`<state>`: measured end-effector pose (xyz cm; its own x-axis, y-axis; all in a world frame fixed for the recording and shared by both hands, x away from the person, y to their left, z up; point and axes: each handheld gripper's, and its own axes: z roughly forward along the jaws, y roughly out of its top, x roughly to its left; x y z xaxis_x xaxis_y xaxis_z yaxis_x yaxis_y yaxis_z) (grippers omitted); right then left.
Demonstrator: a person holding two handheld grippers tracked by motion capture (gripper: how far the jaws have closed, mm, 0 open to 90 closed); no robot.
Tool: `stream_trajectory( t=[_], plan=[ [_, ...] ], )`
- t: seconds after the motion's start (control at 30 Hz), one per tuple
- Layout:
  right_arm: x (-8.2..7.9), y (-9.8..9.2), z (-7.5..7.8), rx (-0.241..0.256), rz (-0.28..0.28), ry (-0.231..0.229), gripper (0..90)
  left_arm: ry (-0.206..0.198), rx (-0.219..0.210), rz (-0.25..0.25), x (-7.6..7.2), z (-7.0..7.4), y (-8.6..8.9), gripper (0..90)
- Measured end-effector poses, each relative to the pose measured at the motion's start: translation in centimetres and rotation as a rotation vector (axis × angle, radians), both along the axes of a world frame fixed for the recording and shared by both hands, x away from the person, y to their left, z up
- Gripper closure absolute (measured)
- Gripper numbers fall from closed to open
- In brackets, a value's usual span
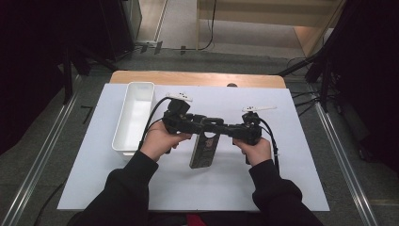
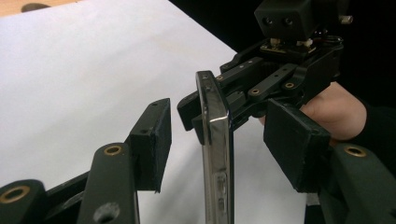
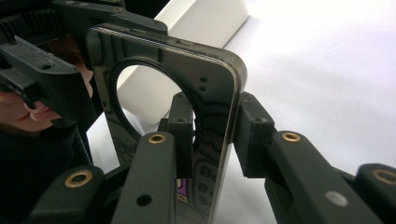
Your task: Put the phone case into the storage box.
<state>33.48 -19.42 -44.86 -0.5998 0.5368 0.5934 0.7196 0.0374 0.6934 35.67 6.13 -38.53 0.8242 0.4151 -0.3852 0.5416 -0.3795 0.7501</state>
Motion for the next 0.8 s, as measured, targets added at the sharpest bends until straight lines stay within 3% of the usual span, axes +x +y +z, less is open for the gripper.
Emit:
stream_trajectory(
  t=[0.37,0.63,0.8],
  plan=[
    [0.1,-0.6,0.3,-0.018,-0.037,0.010,69.8,-0.034,0.050,0.024,-0.3,0.3,0.2,38.4],
    [0.0,-0.9,0.6,-0.045,-0.060,0.011,69.8,-0.061,0.049,0.068,-0.6,0.4,0.8,35.8],
    [0.1,-1.1,0.7,-0.049,-0.071,0.004,69.8,-0.051,0.028,0.095,-0.8,0.3,1.2,34.8]
  ],
)
